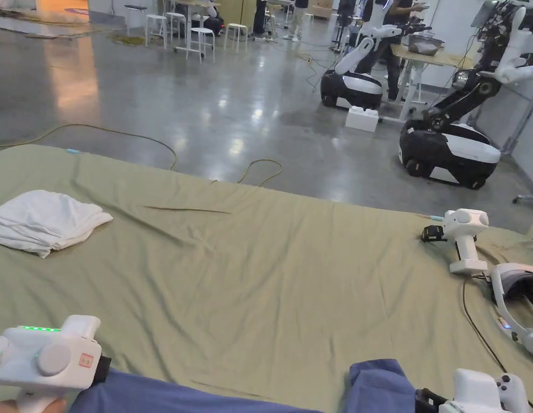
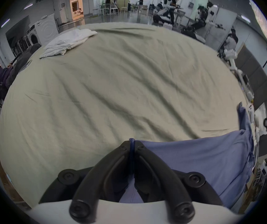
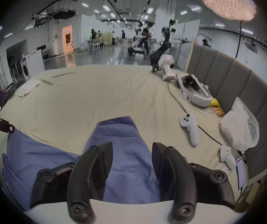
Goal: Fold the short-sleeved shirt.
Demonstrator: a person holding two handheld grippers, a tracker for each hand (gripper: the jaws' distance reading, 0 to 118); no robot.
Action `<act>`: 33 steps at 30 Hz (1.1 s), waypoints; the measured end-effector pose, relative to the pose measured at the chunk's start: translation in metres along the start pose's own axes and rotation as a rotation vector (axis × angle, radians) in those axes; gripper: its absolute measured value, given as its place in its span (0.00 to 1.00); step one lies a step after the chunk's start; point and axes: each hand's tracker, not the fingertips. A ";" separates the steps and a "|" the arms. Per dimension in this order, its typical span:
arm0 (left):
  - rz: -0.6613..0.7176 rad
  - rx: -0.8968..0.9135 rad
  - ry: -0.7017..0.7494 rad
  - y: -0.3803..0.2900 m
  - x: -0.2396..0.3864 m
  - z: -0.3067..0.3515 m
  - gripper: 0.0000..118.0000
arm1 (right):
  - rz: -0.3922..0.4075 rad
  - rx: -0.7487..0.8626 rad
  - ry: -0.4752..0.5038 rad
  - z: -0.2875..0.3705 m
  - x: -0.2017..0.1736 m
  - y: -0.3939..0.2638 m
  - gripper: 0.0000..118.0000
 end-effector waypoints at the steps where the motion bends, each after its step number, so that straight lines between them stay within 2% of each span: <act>1: 0.001 0.022 -0.008 -0.005 0.009 0.010 0.04 | 0.002 -0.045 0.002 -0.013 0.005 0.005 0.48; 4: -0.006 0.059 -0.010 -0.009 0.011 0.024 0.04 | 0.008 -0.187 0.040 -0.054 0.018 0.015 0.54; 8: 0.011 0.098 -0.013 -0.016 0.017 0.035 0.04 | 0.008 -0.358 0.064 -0.111 0.027 0.011 0.54; 12: 0.015 0.114 -0.015 -0.023 0.020 0.041 0.04 | -0.031 -0.456 0.097 -0.142 0.032 0.000 0.49; 13: 0.018 0.115 -0.016 -0.024 0.019 0.040 0.04 | -0.033 -0.427 0.100 -0.139 0.034 0.001 0.47; 14: 0.019 0.114 -0.018 -0.025 0.019 0.041 0.04 | -0.036 -0.417 0.097 -0.130 0.029 0.001 0.32; 15: 0.019 0.114 -0.018 -0.025 0.019 0.041 0.04 | -0.033 -0.410 0.104 -0.129 0.029 0.001 0.04; 16: 0.020 0.117 -0.015 -0.026 0.019 0.041 0.04 | -0.024 -0.389 0.136 -0.128 0.029 0.001 0.02; 21: 0.025 0.121 -0.009 -0.032 0.021 0.043 0.04 | 0.015 -0.355 0.127 -0.110 0.028 -0.009 0.01; 24: 0.003 0.187 0.007 -0.037 0.021 0.056 0.04 | 0.008 -0.297 0.124 -0.069 0.025 -0.009 0.01; 29: 0.033 0.241 -0.040 -0.048 0.018 0.090 0.04 | -0.015 -0.161 0.148 0.004 0.044 -0.010 0.01; 33: 0.040 0.269 -0.065 -0.063 0.010 0.115 0.04 | 0.031 -0.097 0.146 0.061 0.052 -0.021 0.01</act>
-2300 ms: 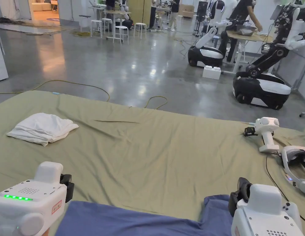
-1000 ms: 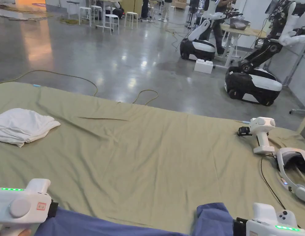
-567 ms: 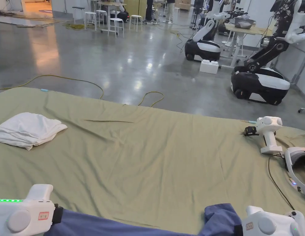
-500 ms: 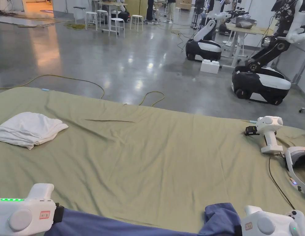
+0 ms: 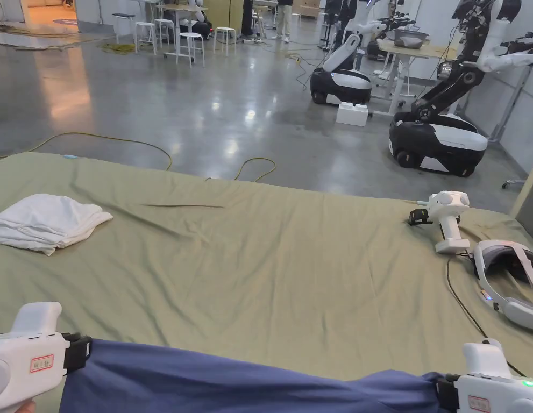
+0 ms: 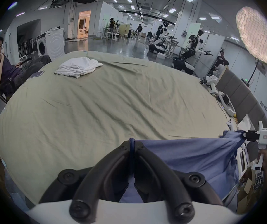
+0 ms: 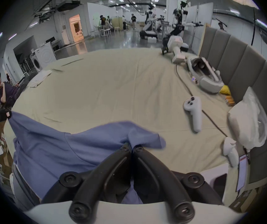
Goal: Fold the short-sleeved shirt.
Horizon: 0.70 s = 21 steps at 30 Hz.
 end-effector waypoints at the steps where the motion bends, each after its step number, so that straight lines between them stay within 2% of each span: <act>1: -0.001 0.005 -0.004 -0.003 -0.002 0.007 0.04 | 0.004 0.010 -0.002 0.013 -0.002 -0.004 0.01; 7: -0.026 -0.009 -0.052 -0.033 -0.013 0.050 0.04 | 0.037 0.012 0.000 0.070 -0.008 -0.048 0.01; 12: -0.040 -0.092 -0.065 -0.073 -0.034 0.068 0.04 | 0.027 -0.074 -0.011 0.093 -0.011 -0.101 0.01; 17: -0.070 -0.241 -0.050 -0.124 -0.062 0.052 0.04 | 0.023 -0.232 -0.027 0.081 -0.011 -0.163 0.01; 21: -0.096 -0.316 -0.003 -0.151 -0.057 0.034 0.05 | 0.014 -0.310 -0.029 0.062 -0.016 -0.200 0.01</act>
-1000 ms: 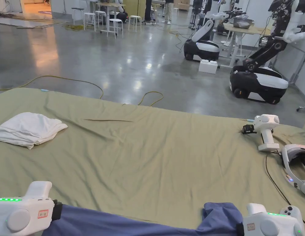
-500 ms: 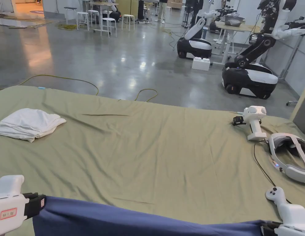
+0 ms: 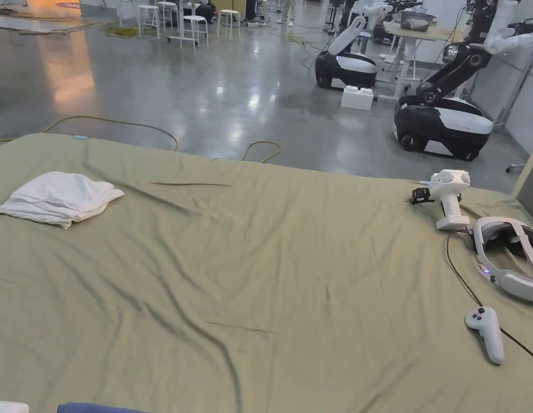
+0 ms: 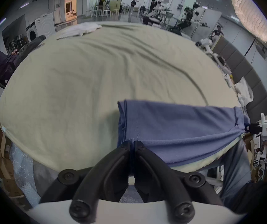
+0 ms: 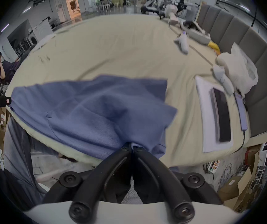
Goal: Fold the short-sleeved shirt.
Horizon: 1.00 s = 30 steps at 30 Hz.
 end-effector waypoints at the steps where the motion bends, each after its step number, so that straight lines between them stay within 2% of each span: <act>1: -0.005 -0.003 0.004 -0.002 0.000 -0.005 0.05 | -0.002 -0.008 0.001 -0.006 -0.002 -0.004 0.01; 5: 0.039 -0.006 -0.001 -0.002 -0.008 -0.020 0.07 | -0.016 0.014 -0.013 -0.018 -0.003 -0.003 0.04; 7: 0.068 0.010 -0.017 -0.005 0.002 -0.010 0.21 | -0.003 0.016 -0.032 -0.017 -0.005 0.001 0.31; 8: 0.088 0.022 -0.030 -0.004 0.002 -0.008 0.30 | 0.012 0.024 -0.064 -0.014 -0.003 0.002 0.40; 9: 0.094 0.024 -0.028 -0.002 0.002 -0.006 0.40 | 0.030 0.029 -0.094 -0.010 -0.004 0.005 0.46; 11: 0.091 0.059 0.006 0.002 0.009 0.005 0.44 | 0.068 0.074 -0.165 0.005 -0.008 0.013 0.53; 13: 0.087 0.116 0.026 0.011 0.016 0.015 0.44 | 0.090 0.165 -0.209 0.026 -0.014 0.024 0.53; 16: 0.100 0.192 -0.006 0.027 0.029 0.029 0.44 | 0.075 0.299 -0.228 0.052 -0.026 0.044 0.53; 19: 0.089 0.296 -0.033 0.048 0.046 0.039 0.44 | 0.035 0.486 -0.186 0.069 -0.043 0.067 0.53; 25: 0.006 0.554 0.012 0.087 0.102 0.065 0.43 | -0.059 0.807 -0.073 0.085 -0.090 0.118 0.53; 30: -0.068 0.729 0.069 0.108 0.130 0.081 0.40 | -0.101 0.958 -0.079 0.085 -0.120 0.149 0.53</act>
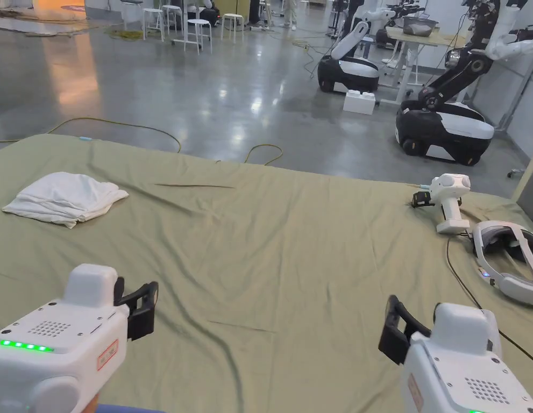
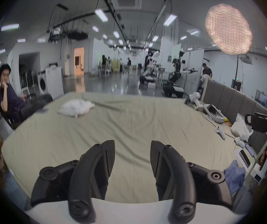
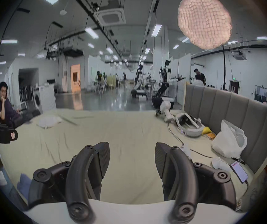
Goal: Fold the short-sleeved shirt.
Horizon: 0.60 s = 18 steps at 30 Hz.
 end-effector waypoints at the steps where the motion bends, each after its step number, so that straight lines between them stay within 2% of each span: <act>1: -0.018 0.028 0.019 0.006 0.007 0.003 0.35 | 0.000 0.008 -0.005 -0.004 -0.006 0.003 0.53; 3: -0.037 0.084 0.037 0.013 0.014 0.007 0.19 | -0.012 0.048 -0.016 -0.008 -0.014 0.006 0.44; 4: -0.053 0.121 0.042 0.016 0.017 0.010 0.16 | -0.014 0.071 -0.015 -0.008 -0.017 0.007 0.39; 5: -0.065 0.155 0.069 0.018 0.015 0.007 0.16 | -0.007 0.105 -0.015 -0.008 -0.021 0.009 0.39; 6: -0.073 0.178 0.085 0.021 0.017 0.009 0.08 | 0.008 0.120 -0.029 -0.008 -0.024 0.011 0.11; 7: -0.076 0.208 0.082 0.023 0.017 0.012 0.07 | 0.032 0.136 -0.064 -0.008 -0.029 0.014 0.01; 8: -0.065 0.226 0.074 0.025 0.015 0.013 0.04 | 0.025 0.153 -0.059 -0.007 -0.032 0.016 0.01; 10: -0.056 0.241 0.063 0.028 0.009 0.014 0.01 | 0.004 0.189 0.019 -0.004 -0.032 0.021 0.00; 12: -0.061 0.248 0.069 0.031 0.003 0.018 0.01 | 0.035 0.191 -0.014 -0.003 -0.040 0.026 0.00; 14: -0.063 0.236 0.073 0.030 -0.005 0.018 0.01 | 0.046 0.203 0.006 -0.002 -0.041 0.030 0.00; 18: -0.028 0.062 0.005 0.019 -0.039 0.024 0.01 | 0.062 0.186 0.026 -0.005 -0.046 0.034 0.00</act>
